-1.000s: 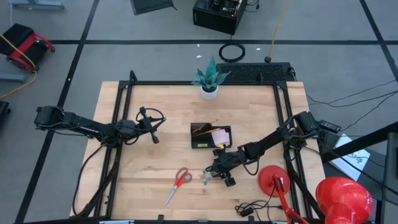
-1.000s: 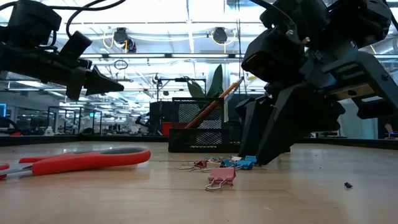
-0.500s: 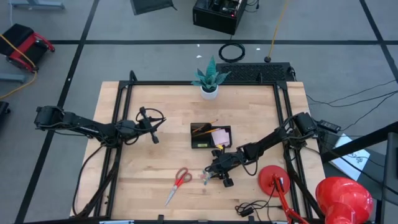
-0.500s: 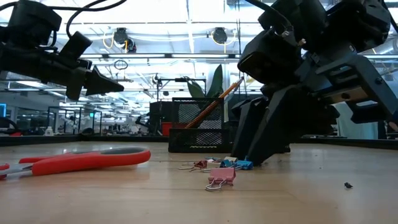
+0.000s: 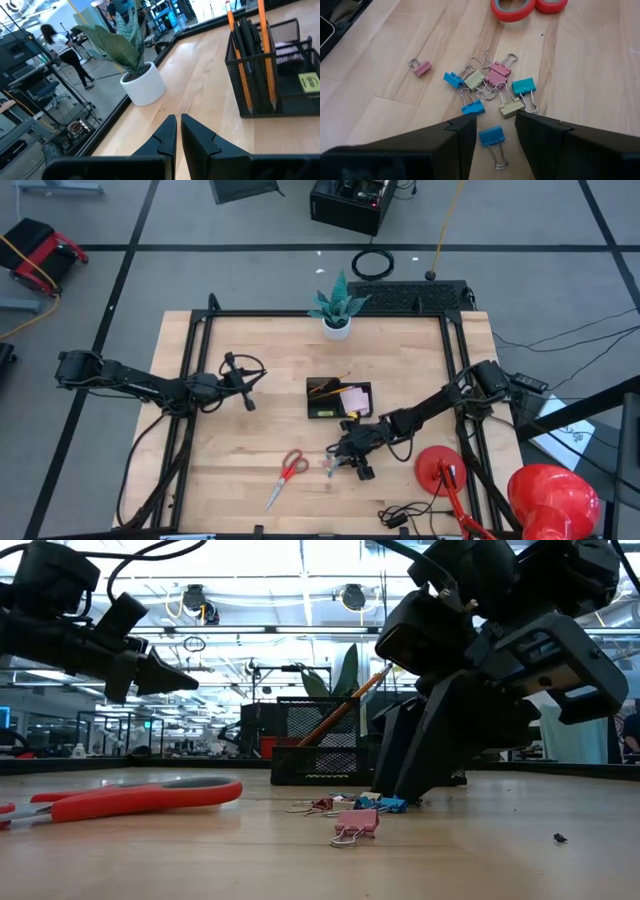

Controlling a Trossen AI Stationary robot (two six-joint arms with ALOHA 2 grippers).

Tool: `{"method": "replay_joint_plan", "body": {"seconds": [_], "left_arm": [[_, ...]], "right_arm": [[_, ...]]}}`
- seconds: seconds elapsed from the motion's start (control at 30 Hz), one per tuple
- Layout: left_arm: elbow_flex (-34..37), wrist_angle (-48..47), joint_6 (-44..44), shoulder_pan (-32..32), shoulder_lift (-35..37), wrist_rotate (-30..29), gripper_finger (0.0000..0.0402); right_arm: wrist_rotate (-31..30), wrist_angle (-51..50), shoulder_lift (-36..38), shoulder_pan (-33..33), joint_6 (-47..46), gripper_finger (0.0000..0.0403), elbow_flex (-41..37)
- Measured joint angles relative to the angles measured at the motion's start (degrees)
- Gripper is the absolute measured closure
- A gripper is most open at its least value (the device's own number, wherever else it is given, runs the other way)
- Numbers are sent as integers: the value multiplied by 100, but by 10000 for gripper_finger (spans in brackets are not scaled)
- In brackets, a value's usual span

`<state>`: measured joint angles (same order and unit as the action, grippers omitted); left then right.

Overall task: Pick and place office supplies into organizer
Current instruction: Put the blue binder clip into the desk organizer

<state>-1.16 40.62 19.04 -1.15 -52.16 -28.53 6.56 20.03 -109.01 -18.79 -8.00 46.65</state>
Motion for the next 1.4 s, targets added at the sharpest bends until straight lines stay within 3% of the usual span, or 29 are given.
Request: {"method": "replay_joint_plan", "body": {"seconds": [0.4, 0.53, 0.97, 1.4], "left_arm": [[2, -25, -39, 0, -2, 0, 371], [2, -22, -132, 0, -1, 0, 371], [2, -20, -218, 0, -2, 0, 371], [4, -20, -76, 2, -2, -2, 371]], "right_arm": [[-96, -147, 170, -246, 839, 273, -4], [-434, -124, 173, -314, 891, 273, -11], [-522, -122, 173, -314, 915, 275, -11], [-631, 286, 162, -314, 969, 328, -21]]}}
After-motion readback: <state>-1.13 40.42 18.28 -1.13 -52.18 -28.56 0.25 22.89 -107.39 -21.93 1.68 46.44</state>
